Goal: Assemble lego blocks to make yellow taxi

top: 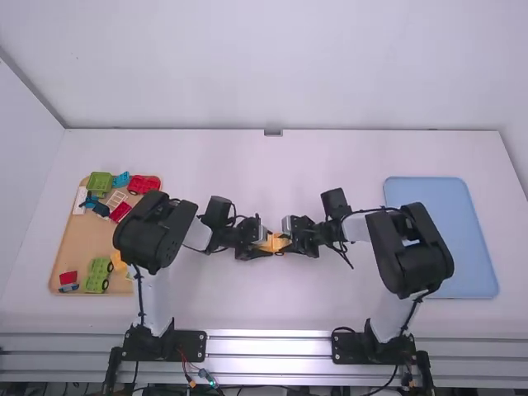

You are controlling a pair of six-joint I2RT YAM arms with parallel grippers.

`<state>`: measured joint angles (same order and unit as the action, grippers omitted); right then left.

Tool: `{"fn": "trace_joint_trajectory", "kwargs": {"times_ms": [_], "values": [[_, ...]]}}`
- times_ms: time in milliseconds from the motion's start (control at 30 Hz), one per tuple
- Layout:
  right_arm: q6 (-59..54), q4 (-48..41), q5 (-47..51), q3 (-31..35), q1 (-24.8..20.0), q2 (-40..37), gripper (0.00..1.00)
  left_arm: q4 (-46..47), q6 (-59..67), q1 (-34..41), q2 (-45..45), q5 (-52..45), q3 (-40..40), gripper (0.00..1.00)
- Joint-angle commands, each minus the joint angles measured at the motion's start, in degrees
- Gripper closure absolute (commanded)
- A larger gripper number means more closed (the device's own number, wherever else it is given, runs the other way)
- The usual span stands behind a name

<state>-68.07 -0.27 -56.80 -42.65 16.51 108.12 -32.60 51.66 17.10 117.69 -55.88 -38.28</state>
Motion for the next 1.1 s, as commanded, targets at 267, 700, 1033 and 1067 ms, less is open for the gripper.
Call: {"fn": "trace_joint_trajectory", "kwargs": {"times_ms": [267,700,1033,1067], "values": [[0.6,1.6,1.8,0.3,-0.3,0.3,0.99,0.7,0.2,0.2,1.6,2.8,1.2,0.67],[5.0,4.3,2.9,0.3,-0.2,0.3,0.99,1.0,0.2,0.2,1.6,3.0,-0.1,0.67],[5.3,4.4,6.8,0.3,3.1,0.3,1.00,5.1,0.3,0.2,1.6,2.9,-2.2,0.69],[5.4,4.4,7.0,0.3,2.9,0.3,1.00,5.3,0.2,0.2,1.6,3.0,-2.3,0.71]]}}
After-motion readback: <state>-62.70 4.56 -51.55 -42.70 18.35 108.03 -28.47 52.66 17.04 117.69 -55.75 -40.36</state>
